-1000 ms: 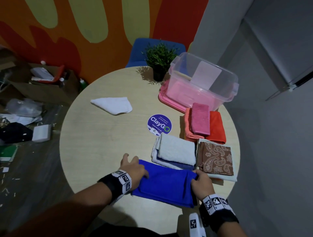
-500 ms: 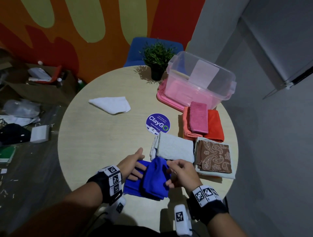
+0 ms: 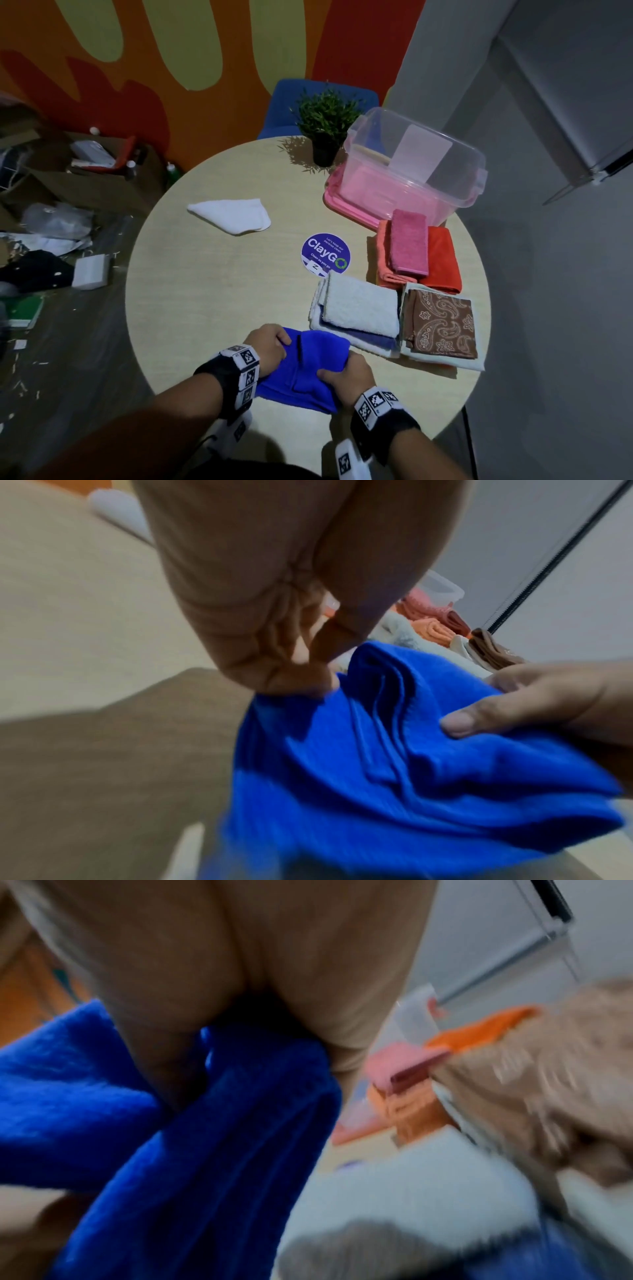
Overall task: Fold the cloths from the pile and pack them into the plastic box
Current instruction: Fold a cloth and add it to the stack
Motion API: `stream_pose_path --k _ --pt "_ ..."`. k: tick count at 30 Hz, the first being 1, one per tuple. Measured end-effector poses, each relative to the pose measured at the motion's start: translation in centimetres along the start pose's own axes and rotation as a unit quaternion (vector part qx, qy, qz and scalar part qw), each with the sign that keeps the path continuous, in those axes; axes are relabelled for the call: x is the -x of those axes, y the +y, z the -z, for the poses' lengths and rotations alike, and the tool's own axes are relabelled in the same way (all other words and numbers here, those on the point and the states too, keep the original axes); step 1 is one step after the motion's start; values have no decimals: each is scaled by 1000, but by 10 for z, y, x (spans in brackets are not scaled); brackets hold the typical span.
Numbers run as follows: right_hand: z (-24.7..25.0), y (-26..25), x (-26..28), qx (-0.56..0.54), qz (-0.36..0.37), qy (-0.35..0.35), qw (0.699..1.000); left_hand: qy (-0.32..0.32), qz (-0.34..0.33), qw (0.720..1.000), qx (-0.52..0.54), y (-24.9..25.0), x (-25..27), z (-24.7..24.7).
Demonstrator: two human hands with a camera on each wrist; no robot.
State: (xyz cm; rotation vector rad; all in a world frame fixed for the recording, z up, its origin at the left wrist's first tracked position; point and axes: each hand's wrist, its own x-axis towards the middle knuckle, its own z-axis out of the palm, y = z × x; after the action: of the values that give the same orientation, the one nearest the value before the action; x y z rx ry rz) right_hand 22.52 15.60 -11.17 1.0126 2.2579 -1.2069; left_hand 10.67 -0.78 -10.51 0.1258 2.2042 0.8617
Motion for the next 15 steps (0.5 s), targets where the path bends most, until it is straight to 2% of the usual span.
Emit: stream_pose_path --k 1,2,3,5,6,7,8,10,12,14,15 --pt "2 -4 2 -29 23 -19 999 31 -45 998 7 2 0 9" --pt "8 -10 7 -62 53 -41 996 22 -103 993 44 5 0 19" --pt "17 -17 13 -89 87 -59 990 -35 -151 983 94 10 4 30" --pt "40 -31 24 -109 157 -74 979 -212 -191 945 163 24 12 50" --pt "54 -38 30 -117 190 -78 972 -279 -202 925 161 31 15 56" --pt "67 -46 34 -125 219 -80 964 -311 -211 917 135 37 17 58" --pt "81 -52 38 -131 242 -78 958 -294 -223 926 84 43 18 56" --pt "107 -64 41 -114 277 -56 952 -174 -256 950 -32 62 19 47" --pt "131 -73 37 -64 303 -14 951 -66 -278 958 -9 84 15 42" --pt "150 -79 28 -38 341 60 937 10 -328 944 22 110 12 40" --pt "158 -81 22 -26 368 113 922 65 -364 929 -1 123 10 40"
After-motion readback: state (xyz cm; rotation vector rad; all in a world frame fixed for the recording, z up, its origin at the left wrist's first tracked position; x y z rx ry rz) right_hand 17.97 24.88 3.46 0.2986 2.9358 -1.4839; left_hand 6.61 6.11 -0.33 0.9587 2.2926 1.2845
